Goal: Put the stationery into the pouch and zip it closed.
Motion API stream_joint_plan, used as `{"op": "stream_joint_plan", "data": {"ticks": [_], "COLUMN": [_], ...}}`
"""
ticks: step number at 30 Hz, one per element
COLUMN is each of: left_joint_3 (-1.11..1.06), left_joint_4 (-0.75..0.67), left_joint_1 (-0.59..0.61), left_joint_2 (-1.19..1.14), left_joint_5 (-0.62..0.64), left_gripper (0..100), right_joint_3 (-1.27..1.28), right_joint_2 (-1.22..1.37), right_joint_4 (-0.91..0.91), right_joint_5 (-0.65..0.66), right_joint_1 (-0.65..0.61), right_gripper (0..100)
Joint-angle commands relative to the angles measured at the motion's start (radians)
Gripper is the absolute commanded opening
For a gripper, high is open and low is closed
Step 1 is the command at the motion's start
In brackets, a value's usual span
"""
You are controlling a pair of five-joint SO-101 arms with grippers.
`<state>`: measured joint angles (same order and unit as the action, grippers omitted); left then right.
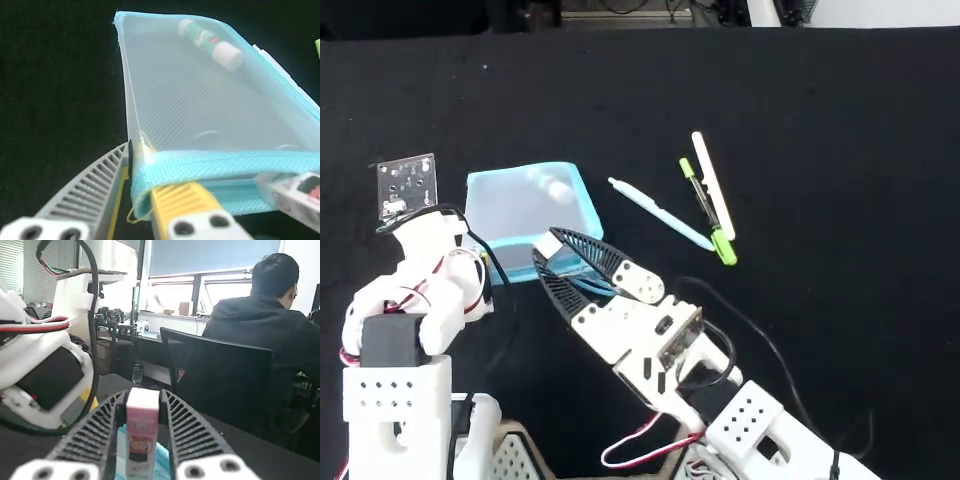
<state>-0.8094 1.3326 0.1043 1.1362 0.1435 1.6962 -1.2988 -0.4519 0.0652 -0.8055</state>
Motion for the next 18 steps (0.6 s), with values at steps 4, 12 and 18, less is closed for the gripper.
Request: {"op": "stream_joint_plan", "data": {"ticks": [4, 12, 18], "left_joint_3": [0.061, 0.061, 0.061], "left_joint_4": [-0.015, -0.015, -0.015], "left_joint_1": [-0.005, -0.005, -0.005], "left_joint_2": [0.009, 0.008, 0.008], "left_joint_5": [-0.002, -0.002, -0.002], "left_gripper": [3, 3, 3], "right_joint_3": [-0.008, -0.056, -0.116], "right_joint_2": [-0.013, -0.022, -0.024], "right_joint_4": [0.106, 0.23, 0.336], "right_joint_5": [0.003, 0.003, 0.002], "right_joint_1": [-0.052, -0.055, -0.057], "right_gripper": [1.3, 9.5, 19.5]}}
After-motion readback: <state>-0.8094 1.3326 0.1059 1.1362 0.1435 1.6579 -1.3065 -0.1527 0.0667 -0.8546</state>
